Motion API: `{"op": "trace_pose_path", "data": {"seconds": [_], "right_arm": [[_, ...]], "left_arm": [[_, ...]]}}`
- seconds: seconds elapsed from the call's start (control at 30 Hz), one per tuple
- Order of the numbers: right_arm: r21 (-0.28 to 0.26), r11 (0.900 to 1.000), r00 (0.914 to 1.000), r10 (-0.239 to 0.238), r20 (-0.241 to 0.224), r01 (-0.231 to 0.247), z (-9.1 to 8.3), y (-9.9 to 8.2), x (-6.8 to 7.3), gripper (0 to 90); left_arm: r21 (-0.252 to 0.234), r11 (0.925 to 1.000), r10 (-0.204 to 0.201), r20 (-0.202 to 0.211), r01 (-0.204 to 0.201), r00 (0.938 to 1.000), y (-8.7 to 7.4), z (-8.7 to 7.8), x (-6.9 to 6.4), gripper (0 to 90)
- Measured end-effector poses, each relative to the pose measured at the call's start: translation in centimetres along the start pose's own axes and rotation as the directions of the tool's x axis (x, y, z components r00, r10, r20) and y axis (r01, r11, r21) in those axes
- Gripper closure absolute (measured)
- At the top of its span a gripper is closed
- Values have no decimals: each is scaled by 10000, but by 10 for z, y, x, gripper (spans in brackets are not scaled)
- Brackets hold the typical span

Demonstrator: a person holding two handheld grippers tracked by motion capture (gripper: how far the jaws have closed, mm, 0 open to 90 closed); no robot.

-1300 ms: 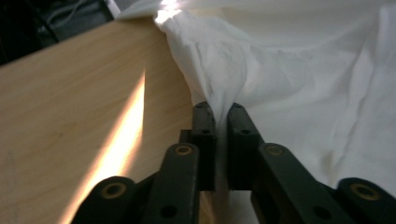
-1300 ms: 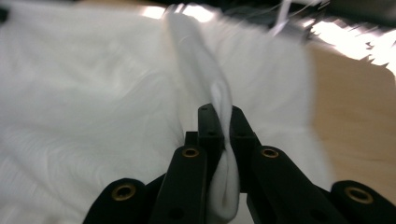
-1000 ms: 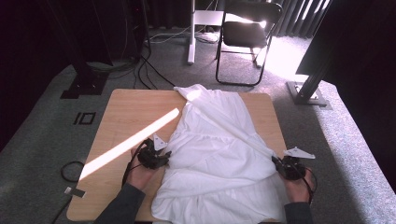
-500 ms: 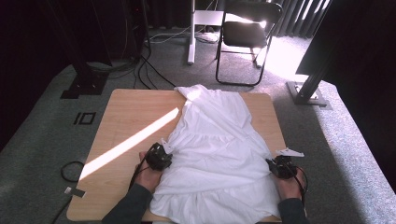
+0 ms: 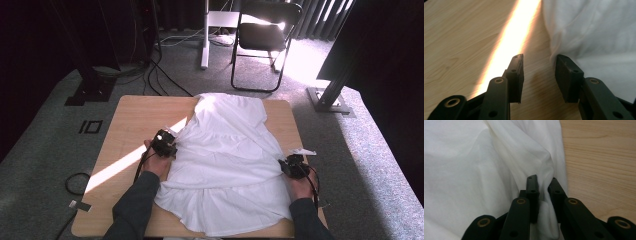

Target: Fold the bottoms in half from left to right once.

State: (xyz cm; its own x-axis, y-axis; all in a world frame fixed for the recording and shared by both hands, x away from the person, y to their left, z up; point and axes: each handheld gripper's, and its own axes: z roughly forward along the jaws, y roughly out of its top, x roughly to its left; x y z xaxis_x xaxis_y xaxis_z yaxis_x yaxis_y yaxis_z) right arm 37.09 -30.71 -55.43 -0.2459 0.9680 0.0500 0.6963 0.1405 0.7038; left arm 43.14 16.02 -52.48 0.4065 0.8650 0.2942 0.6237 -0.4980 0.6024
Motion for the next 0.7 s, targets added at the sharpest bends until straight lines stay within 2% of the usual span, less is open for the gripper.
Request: {"op": "trace_pose_path", "data": {"seconds": [0.03,0.07,0.1,0.13,0.23,0.27,0.37,0.4,0.43,0.47,0.5,0.57,0.63,0.67,0.7], "right_arm": [[74,10000,10000,22,53,-23,-1,1,-2,769],[74,10000,10000,22,53,-23,-1,1,-2,769],[6,10000,9997,86,222,-87,-6,2,-4,681],[-163,9998,9996,121,272,-117,-11,2,-4,644],[-884,9961,9997,102,242,-80,-31,9,-2,558],[-1117,9937,9997,34,255,-6,-37,13,0,548],[-1717,9846,9994,-327,129,344,-49,26,11,545],[-1717,9846,9994,-327,129,344,-49,26,11,545],[-1983,9781,9979,-651,-8,637,-51,35,21,546],[-1974,9778,9970,-754,-151,710,-50,38,25,546],[-1881,9789,9954,-884,-371,799,-47,41,29,545],[-1486,9846,9920,-1033,-730,915,-35,44,35,543],[-989,9895,9905,-1135,-781,1056,-20,44,38,538],[-989,9895,9905,-1135,-781,1056,-20,44,38,538],[-477,9934,9895,-1081,-962,1039,-5,42,39,518]], "left_arm": [[-257,9995,-174,205,179,9996,-4,-10,4,562],[-257,9995,-174,205,179,9996,-4,-10,4,551],[-879,9955,-302,546,349,9981,-14,-35,10,538],[-1141,9928,-276,655,350,9975,-19,-48,12,523],[-1558,9871,-210,948,357,9953,-37,-80,14,495],[-1638,9862,-90,966,248,9953,-43,-89,14,486],[-1911,9803,-193,1575,497,9873,-63,-105,9,472],[-1911,9803,-193,1575,497,9873,-63,-105,9,466],[-1980,9770,-398,1955,792,9799,-75,-111,5,463],[-1980,9770,-398,1955,792,9799,-75,-111,5,456],[-1955,9737,-631,2621,1170,9630,-89,-114,1,447],[-1767,9770,-656,2823,1191,9571,-103,-114,-5,425],[-1579,9812,-622,2866,1112,9560,-117,-114,-10,393],[-1579,9812,-622,2866,1112,9560,-117,-114,-10,392],[-1499,9792,-802,3311,1364,9402,-127,-113,-12,381]]}}
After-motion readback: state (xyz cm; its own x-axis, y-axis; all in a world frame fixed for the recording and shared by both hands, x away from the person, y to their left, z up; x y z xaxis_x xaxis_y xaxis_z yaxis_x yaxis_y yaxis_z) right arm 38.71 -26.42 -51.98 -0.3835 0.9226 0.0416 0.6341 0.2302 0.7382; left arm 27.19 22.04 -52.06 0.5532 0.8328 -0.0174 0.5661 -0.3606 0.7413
